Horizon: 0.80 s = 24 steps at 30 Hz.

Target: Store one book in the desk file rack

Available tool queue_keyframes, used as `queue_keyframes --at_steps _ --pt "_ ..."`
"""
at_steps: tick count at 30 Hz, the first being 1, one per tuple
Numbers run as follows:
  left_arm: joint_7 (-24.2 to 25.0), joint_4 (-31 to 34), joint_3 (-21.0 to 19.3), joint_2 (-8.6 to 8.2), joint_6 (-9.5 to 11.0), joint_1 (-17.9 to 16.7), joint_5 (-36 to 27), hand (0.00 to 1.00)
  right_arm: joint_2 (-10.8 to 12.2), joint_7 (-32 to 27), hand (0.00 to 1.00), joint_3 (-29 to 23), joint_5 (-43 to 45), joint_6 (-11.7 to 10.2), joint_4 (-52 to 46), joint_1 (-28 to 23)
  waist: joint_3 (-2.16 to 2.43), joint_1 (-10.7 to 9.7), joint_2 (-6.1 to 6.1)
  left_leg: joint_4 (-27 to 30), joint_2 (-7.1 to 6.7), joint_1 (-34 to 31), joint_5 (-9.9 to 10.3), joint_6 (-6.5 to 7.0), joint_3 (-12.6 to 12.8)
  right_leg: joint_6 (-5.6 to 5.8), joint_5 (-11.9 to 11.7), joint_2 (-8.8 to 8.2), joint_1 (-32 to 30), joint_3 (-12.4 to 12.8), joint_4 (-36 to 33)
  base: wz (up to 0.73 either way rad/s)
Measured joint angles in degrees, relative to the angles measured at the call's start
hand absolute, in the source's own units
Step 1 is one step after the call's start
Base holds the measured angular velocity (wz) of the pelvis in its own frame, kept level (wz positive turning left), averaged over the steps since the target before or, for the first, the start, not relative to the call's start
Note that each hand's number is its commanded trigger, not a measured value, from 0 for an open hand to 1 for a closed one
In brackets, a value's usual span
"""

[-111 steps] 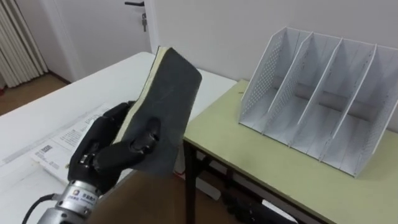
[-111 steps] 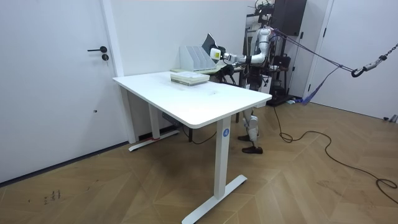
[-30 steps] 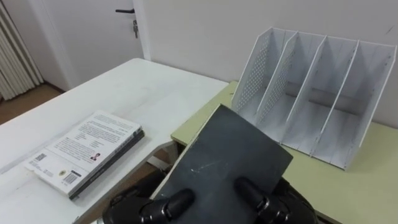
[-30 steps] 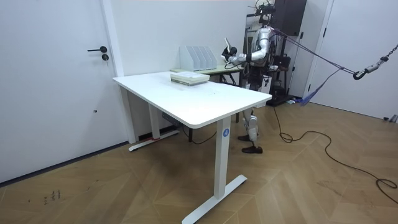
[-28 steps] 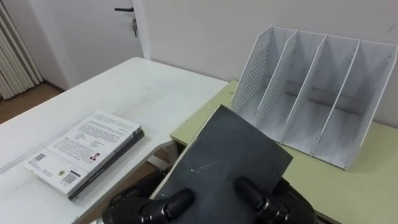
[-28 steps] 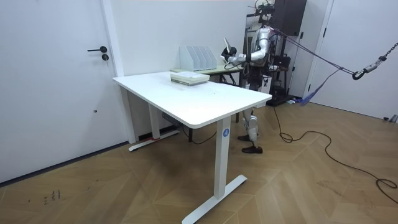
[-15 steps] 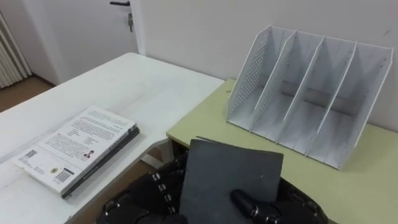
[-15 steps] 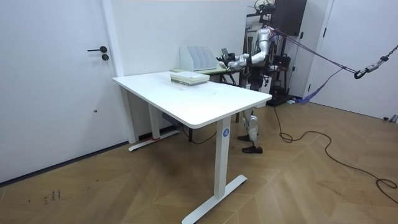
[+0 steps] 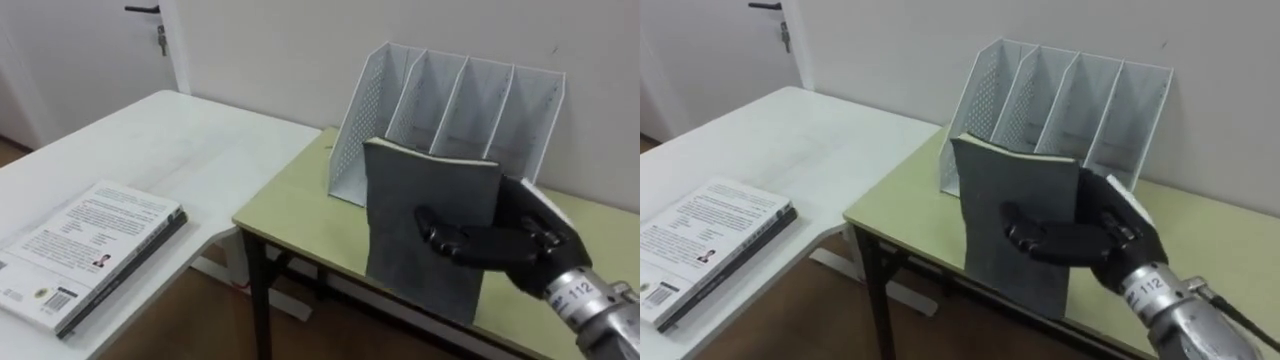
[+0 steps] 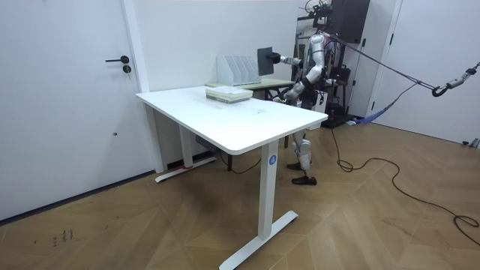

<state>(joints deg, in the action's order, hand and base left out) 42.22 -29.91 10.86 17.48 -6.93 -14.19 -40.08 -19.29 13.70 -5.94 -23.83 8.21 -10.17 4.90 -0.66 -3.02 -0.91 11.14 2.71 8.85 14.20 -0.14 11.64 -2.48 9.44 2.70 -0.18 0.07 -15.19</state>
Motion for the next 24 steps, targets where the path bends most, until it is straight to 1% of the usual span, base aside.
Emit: queue_keyframes --at_steps 2,4,5,6,8,9,10,11,12,14,15,18,19,20,24 --pt "-0.41 -3.33 0.30 -0.18 1.15 0.00 0.73 0.00 -0.20 -2.63 1.00 -0.03 2.65 -1.29 -0.03 2.79 -0.02 -0.12 -0.29 0.01 0.02 -0.30 0.00 0.00 0.02 0.00 -0.02 0.01 -0.20 -0.03 0.16 0.00" --pt "-1.43 -6.37 0.25 -0.67 2.06 0.04 3.09 0.00 -0.20 -5.29 1.00 -0.47 5.63 -1.70 -0.29 4.41 0.09 -0.10 -0.37 0.02 0.04 -0.61 0.00 0.00 -0.09 0.04 -0.11 -0.01 -0.15 -0.21 0.59 0.05" --pt "-2.20 -7.94 0.14 -0.88 2.11 0.04 4.54 0.00 -0.21 -7.32 1.00 -0.88 6.98 -2.16 -0.70 4.97 0.17 0.02 -0.50 0.01 0.04 -0.72 0.00 0.00 -0.11 0.07 -0.12 -0.02 -0.12 -0.23 0.71 0.05" --pt "-2.55 -8.80 0.01 -1.06 2.13 0.04 4.90 0.00 -0.21 -8.10 1.00 -1.19 7.15 -2.28 -0.87 5.23 0.17 0.16 -0.53 -0.02 0.03 -0.74 0.00 0.01 -0.10 0.07 -0.12 -0.02 -0.03 -0.22 0.75 0.00" --pt "-3.84 -13.22 -0.45 -2.10 2.68 0.15 4.91 0.00 -0.21 -11.52 1.00 -2.02 8.40 -2.42 -1.30 6.93 0.18 0.44 -0.49 -0.23 0.00 -0.66 -0.01 0.01 -0.10 0.07 -0.12 -0.01 0.06 -0.14 0.76 0.00" --pt "-4.15 -14.54 -0.66 -2.37 2.94 0.21 4.91 0.00 -0.22 -12.46 1.00 -2.11 8.73 -2.42 -1.30 7.55 0.19 0.41 -0.49 -0.30 0.00 -0.61 -0.01 0.01 -0.10 0.07 -0.13 0.01 0.07 -0.13 0.76 0.00" --pt "-4.99 -16.79 -0.82 -2.57 3.53 0.19 4.80 0.00 -0.31 -14.47 1.00 -2.19 9.60 -2.46 -1.29 9.00 0.19 0.38 -0.55 -0.36 0.03 -0.57 -0.01 0.01 -0.11 0.07 -0.13 0.07 0.03 -0.15 0.81 0.00" --pt "-6.02 -18.06 -1.53 -2.78 4.31 0.23 4.76 0.00 -0.38 -16.57 1.00 -2.21 11.03 -2.54 -1.29 10.47 0.20 0.36 -0.61 -0.42 0.07 -0.57 -0.01 0.01 -0.10 0.07 -0.13 0.11 0.03 -0.19 1.09 0.00" --pt "-6.54 -18.82 -1.71 -2.89 4.67 0.28 4.77 0.00 -0.38 -17.52 1.00 -2.21 11.53 -2.63 -1.28 11.10 0.23 0.41 -0.63 -0.42 0.09 -0.55 -0.01 0.01 -0.10 0.06 -0.14 0.13 0.24 -0.20 1.46 0.03" --pt "-8.30 -21.90 -2.63 -3.21 5.45 0.34 4.84 0.00 -0.39 -21.04 1.00 -2.35 13.65 -3.92 -1.19 12.67 0.33 0.44 -0.78 -0.43 0.18 -0.38 -0.01 0.01 -0.10 0.02 -0.16 0.17 0.78 -0.45 1.61 0.06" --pt "-8.63 -22.48 -2.89 -3.26 5.58 0.37 4.84 0.00 -0.39 -21.68 1.00 -2.41 14.15 -4.11 -1.19 12.88 0.38 0.44 -0.85 -0.42 0.20 -0.37 -0.01 0.01 -0.10 0.02 -0.16 0.18 1.03 -0.50 1.62 0.07" --pt "-10.51 -24.29 -3.13 -3.26 6.12 0.40 5.70 0.00 -0.39 -25.87 1.00 -2.48 16.23 -4.61 -0.77 14.28 0.38 1.38 -0.87 -0.43 0.25 -0.31 -0.01 0.00 -0.32 0.01 -0.16 0.17 1.26 -0.92 1.75 0.05" --pt "-10.80 -24.97 -3.42 -3.41 6.56 0.58 6.96 0.00 -0.38 -27.71 1.00 -2.80 17.92 -4.96 -0.46 14.38 0.37 1.71 -0.91 -0.43 0.24 -0.28 -0.01 0.00 -0.87 0.00 -0.17 0.17 1.27 -1.06 1.79 0.07" --pt "-11.35 -25.53 -3.43 -3.49 7.03 0.61 7.30 0.00 -0.39 -29.74 1.00 -2.92 19.39 -5.51 0.47 14.63 0.36 1.95 -0.94 -0.42 0.23 -0.22 -0.01 0.00 -0.89 0.00 -0.17 0.15 1.26 -1.20 1.90 0.07" --pt "-13.45 -26.98 -3.87 -3.73 7.27 0.67 8.54 0.00 -0.70 -35.95 1.00 -3.10 19.98 -5.74 4.61 17.56 0.33 2.32 -1.03 -0.29 0.22 -0.49 -0.01 0.00 -0.91 -0.01 -0.18 0.06 1.21 -1.66 2.48 0.06"
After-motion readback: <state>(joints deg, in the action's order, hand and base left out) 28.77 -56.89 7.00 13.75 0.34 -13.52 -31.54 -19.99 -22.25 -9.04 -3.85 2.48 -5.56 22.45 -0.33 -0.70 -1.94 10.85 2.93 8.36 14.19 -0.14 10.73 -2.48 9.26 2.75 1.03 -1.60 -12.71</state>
